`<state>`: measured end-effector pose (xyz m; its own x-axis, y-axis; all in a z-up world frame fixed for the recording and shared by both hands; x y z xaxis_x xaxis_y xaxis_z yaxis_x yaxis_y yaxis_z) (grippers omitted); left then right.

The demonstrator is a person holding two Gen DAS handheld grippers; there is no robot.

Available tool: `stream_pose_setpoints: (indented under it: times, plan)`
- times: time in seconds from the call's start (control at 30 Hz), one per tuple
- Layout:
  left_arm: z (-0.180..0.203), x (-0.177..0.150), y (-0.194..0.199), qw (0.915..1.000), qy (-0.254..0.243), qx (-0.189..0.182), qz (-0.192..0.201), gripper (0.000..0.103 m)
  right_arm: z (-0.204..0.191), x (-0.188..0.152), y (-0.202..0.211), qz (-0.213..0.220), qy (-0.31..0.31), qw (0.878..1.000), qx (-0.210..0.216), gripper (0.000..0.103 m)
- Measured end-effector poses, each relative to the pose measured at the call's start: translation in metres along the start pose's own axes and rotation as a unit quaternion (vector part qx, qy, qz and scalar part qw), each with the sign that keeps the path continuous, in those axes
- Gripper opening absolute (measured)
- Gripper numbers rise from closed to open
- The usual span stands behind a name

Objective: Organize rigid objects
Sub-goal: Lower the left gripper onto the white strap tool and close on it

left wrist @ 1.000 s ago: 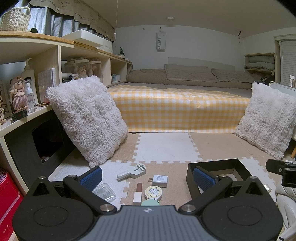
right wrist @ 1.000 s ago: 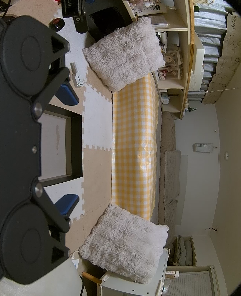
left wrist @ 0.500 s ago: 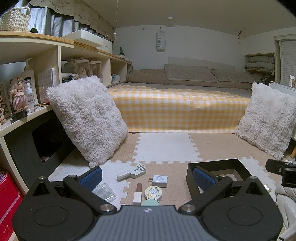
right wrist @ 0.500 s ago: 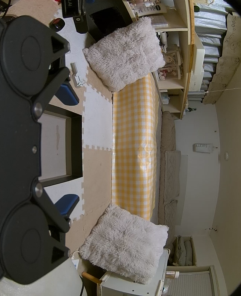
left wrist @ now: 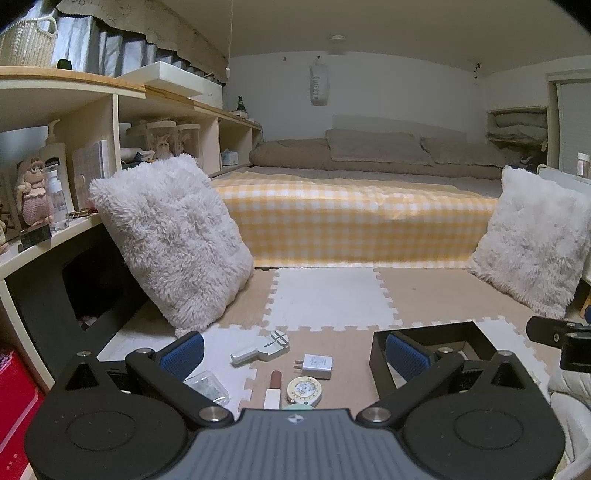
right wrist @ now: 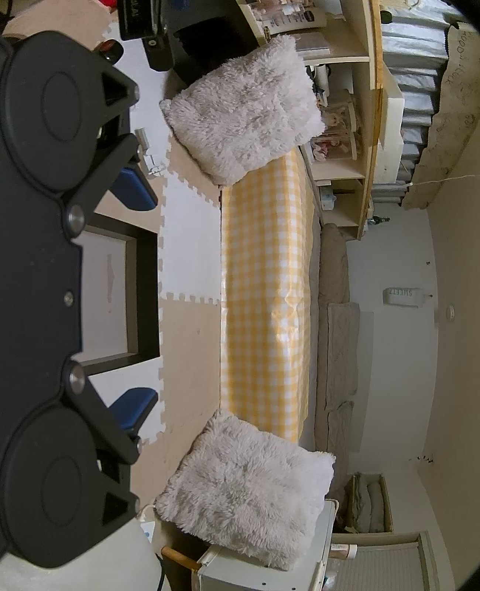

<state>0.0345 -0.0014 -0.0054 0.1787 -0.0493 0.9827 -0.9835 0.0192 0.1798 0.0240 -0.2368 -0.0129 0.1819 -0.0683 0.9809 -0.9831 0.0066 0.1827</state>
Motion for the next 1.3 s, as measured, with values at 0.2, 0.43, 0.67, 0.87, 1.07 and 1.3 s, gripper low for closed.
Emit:
stream_pose_setpoints:
  times: [0.2,0.43,0.67,0.87,1.07,1.3]
  plan:
    - [0.003,0.009,-0.012,1.0,-0.003,-0.001,0.003,0.103,0.001,0.014,-0.01,0.014,0.013,1.0,-0.001,0.103]
    - [0.004,0.017,-0.032,1.0,0.003,-0.005,-0.007,0.103,0.01,0.029,-0.036,0.02,0.035,0.999,-0.016,0.103]
    - [0.003,0.019,-0.062,0.9996,-0.003,-0.001,-0.027,0.103,0.024,0.03,-0.072,0.0,0.047,0.999,-0.026,0.103]
    - [-0.005,0.016,-0.098,0.9982,-0.04,0.016,-0.043,0.103,0.04,0.022,-0.105,-0.024,0.027,0.998,-0.044,0.103]
    - [-0.025,0.009,-0.141,0.9967,-0.03,0.033,-0.067,0.103,0.052,0.012,-0.133,-0.035,0.028,0.999,-0.029,0.103]
    - [-0.043,-0.011,-0.195,0.9923,-0.014,0.055,-0.111,0.103,0.078,-0.013,-0.171,-0.091,0.005,0.994,-0.055,0.103]
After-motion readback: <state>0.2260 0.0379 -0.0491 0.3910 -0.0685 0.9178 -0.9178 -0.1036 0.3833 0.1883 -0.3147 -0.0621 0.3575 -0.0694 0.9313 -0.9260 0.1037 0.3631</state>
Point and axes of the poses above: each gripper's, at about its wrist camera, not at the fingertips, and y roughly against the way its jaws point, z to its right, x to its top, the point moved 3 cm from there along -y, roughly the way its jaws point, and after that the axes turned 14 degrees about z, right-handed, at the moved point
